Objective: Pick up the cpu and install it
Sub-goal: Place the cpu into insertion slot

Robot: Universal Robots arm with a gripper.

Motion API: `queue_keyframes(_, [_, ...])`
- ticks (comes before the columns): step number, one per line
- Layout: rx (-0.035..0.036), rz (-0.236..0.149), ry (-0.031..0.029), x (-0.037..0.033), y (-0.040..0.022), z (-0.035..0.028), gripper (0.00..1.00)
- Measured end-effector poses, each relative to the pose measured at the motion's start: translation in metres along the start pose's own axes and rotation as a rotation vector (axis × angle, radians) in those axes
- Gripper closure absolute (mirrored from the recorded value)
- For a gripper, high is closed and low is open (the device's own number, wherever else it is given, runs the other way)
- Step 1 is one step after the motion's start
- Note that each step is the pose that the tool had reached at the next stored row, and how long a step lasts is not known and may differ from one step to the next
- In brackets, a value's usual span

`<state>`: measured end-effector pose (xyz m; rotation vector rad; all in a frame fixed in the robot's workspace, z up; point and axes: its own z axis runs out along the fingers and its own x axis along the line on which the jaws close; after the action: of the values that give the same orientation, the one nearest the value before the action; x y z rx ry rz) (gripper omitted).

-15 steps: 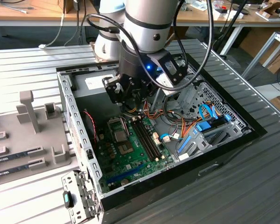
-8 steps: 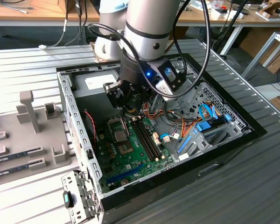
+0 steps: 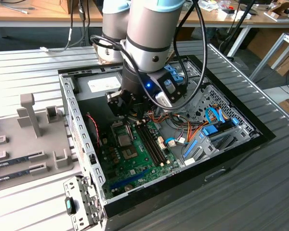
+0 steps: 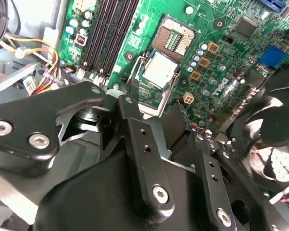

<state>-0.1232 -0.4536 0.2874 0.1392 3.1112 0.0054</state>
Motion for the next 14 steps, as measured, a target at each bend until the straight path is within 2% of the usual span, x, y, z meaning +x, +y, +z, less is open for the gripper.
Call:
queue_keyframes(2, [0.0009,0.029,-0.0001,0.0014,0.0001,0.0061,0.53])
queue_keyframes(6, [0.0014,0.044,-0.0002,0.0037,0.0008,0.0142,0.53])
queue_keyframes(10, [0.0024,0.084,-0.0004,0.0055,0.0008,0.0254,0.53])
queue_keyframes(12, [0.0028,0.096,-0.0004,0.0086,0.0004,0.0325,0.53])
queue_keyframes(14, [0.0028,0.098,-0.0004,0.0087,0.0004,0.0360,0.53])
